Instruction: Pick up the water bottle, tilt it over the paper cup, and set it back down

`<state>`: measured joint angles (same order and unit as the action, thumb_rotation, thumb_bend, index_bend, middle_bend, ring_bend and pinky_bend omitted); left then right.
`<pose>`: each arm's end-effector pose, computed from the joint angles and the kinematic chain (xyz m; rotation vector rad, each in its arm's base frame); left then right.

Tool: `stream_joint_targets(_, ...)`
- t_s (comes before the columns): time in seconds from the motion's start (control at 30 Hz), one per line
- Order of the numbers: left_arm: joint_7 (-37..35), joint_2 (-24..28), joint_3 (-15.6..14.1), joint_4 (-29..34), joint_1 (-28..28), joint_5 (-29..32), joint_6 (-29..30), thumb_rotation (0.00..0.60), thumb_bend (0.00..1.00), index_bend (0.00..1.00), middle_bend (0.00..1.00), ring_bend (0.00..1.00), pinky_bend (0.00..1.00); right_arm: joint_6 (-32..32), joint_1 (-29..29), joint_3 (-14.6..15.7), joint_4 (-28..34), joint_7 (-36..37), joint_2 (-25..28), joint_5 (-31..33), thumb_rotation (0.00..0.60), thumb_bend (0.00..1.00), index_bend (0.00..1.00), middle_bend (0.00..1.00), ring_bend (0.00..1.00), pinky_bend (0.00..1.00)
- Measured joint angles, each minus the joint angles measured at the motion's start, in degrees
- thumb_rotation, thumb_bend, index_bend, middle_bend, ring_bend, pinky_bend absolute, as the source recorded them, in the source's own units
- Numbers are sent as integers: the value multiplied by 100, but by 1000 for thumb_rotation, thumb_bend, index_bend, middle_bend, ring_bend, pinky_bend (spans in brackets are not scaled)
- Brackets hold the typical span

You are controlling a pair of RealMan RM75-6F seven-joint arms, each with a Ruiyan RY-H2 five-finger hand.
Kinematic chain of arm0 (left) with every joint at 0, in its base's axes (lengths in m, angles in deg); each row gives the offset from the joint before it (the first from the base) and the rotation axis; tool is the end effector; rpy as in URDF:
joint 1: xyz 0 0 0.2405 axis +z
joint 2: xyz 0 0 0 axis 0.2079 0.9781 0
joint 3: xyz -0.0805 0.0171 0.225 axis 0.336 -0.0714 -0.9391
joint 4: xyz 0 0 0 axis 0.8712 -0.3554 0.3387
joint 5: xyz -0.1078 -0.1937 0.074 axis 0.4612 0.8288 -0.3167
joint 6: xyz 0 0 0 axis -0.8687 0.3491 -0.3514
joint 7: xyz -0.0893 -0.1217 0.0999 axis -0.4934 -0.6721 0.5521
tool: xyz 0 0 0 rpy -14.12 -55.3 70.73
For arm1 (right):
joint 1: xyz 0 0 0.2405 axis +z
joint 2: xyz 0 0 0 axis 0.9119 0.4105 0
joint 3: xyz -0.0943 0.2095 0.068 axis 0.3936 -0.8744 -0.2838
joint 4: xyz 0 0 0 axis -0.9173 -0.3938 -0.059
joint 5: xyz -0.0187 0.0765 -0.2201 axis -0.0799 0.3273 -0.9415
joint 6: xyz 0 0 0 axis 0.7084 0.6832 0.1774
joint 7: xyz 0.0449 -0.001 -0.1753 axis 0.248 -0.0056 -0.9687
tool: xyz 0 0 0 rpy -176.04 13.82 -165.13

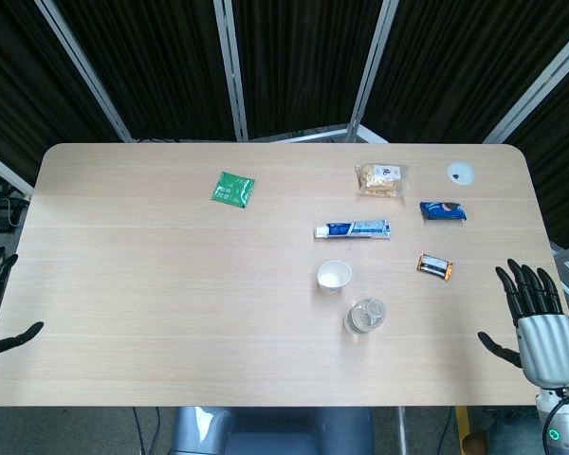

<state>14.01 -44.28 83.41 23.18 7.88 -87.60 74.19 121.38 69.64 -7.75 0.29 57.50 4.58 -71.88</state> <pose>-0.3019 0.2151 0.1459 -1.3609 -0.8101 -0.9718 -0.2828 -0.2155 0.1334 1.3892 -0.6733 1.0220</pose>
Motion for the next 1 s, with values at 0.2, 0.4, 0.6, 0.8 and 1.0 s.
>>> stream_joint_targets(0.2,12,13,-14,24,7,-50,16,600,0,0,0,0,0,-56,-4,36,35,68,37,8,600,0,0,0,0,0)
stream_joint_targets(0.4,20,-11,1,38,-14,-113,43,600,0,0,0,0,0,-676,112,224,306,978,364,113,600,0,0,0,0,0)
stream_joint_targets(0.6,64,-26,15,89,-72,-75,-85,600,0,0,0,0,0,-1822,535,466,24,2824,632,125,600,0,0,0,0,0)
stream_joint_targets(0.8,261,-84,48,125,-132,36,-212,600,0,0,0,0,0,-2633,1107,788,-923,4969,558,-268,600,0,0,0,0,0)
stream_joint_targets(1.0,541,-211,99,130,-215,195,-377,600,0,0,0,0,0,-2955,1711,1096,-2131,6204,-17,-831,600,0,0,0,0,0)
